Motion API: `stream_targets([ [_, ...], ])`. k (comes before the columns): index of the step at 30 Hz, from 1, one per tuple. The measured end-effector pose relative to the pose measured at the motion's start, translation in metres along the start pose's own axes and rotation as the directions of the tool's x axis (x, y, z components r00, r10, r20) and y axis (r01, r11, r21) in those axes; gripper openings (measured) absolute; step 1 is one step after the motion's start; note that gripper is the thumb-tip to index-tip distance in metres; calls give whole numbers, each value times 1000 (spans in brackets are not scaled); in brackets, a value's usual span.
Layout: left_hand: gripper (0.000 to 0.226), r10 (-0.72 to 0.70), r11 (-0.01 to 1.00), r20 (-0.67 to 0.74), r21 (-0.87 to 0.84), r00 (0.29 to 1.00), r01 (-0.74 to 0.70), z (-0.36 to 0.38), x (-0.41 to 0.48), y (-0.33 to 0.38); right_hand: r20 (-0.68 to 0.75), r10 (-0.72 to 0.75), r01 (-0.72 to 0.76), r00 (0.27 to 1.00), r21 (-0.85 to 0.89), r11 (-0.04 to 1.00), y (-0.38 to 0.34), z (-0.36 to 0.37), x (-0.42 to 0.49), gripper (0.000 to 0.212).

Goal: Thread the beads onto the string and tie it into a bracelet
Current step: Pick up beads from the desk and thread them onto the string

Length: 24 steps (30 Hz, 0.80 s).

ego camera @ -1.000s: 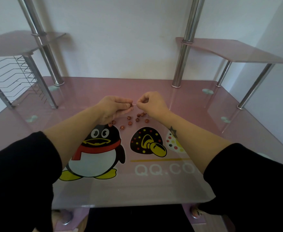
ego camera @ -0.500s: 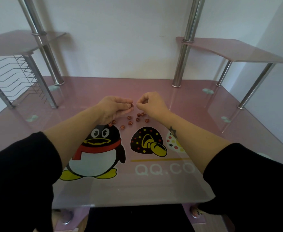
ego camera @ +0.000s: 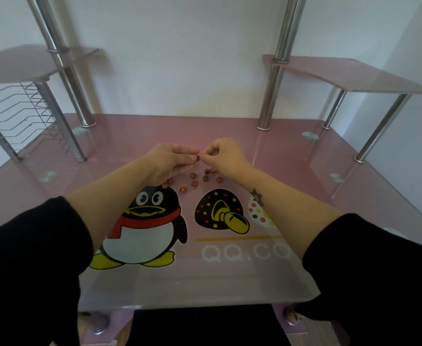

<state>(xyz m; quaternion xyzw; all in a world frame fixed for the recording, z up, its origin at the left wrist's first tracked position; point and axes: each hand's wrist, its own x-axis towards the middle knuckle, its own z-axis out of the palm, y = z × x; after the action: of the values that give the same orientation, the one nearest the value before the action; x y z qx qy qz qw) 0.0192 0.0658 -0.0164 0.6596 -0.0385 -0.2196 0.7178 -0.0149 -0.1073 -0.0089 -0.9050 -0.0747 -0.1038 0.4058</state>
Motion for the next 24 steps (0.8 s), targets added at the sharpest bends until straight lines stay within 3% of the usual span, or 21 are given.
stream_targets([
  [24, 25, 3, 1000, -7, -10, 1000, -3, -4, 1, -2, -12, -31, 30, 999, -68, 997, 5, 2, -1, 17],
])
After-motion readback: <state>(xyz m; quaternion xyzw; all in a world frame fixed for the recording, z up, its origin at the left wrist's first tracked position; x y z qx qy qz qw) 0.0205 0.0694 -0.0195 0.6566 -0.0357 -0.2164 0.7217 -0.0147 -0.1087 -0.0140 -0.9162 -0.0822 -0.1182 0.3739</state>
